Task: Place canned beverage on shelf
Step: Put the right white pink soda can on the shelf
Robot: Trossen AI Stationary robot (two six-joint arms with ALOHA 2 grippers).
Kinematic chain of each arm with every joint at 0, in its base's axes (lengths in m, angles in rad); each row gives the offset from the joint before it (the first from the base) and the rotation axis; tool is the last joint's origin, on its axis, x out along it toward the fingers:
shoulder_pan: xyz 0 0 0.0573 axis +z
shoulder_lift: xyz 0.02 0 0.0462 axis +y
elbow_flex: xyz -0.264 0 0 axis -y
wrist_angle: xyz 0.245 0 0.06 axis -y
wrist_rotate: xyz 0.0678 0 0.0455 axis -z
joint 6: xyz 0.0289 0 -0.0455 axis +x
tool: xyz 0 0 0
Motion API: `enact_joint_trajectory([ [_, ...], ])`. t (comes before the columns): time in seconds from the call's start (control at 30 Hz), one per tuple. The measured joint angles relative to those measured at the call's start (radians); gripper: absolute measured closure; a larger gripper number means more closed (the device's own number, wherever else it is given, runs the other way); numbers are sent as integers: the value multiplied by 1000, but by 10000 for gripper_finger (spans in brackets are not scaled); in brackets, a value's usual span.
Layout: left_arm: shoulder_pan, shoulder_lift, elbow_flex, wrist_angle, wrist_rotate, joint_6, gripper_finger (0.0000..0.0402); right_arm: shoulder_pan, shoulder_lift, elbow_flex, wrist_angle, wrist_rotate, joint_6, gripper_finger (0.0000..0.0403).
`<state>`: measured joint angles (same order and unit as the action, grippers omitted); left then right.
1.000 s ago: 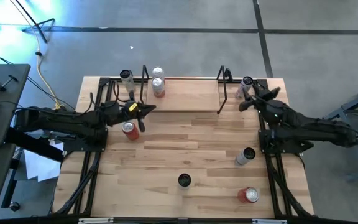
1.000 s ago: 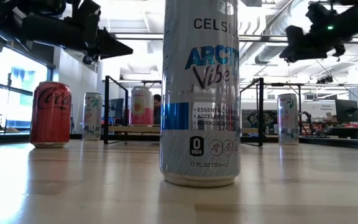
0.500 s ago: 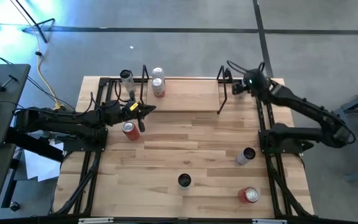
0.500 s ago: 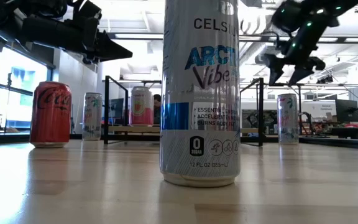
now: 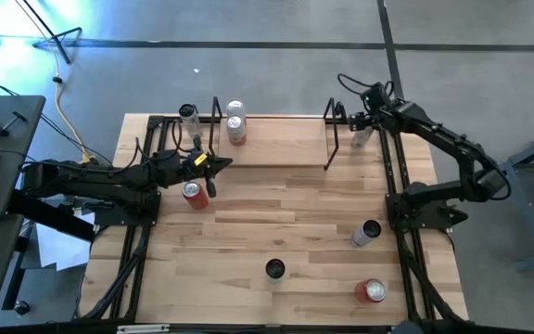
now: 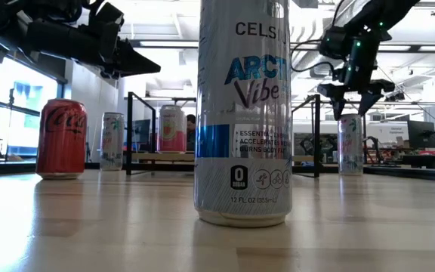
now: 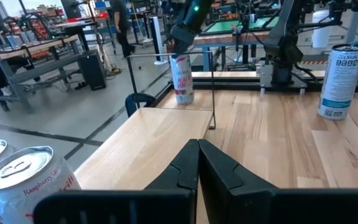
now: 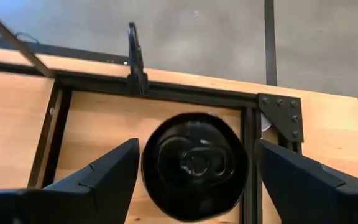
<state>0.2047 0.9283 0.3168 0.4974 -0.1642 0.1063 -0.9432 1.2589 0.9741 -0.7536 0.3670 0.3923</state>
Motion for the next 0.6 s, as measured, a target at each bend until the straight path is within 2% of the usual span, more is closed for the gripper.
enact_joint_trajectory([
  [0.43,-3,0,0,-7,6,-17,401,-2,40,1,18,15,-11,100],
  [0.6,-3,0,0,-7,6,-27,401,-4,96,1,35,80,11,100],
])
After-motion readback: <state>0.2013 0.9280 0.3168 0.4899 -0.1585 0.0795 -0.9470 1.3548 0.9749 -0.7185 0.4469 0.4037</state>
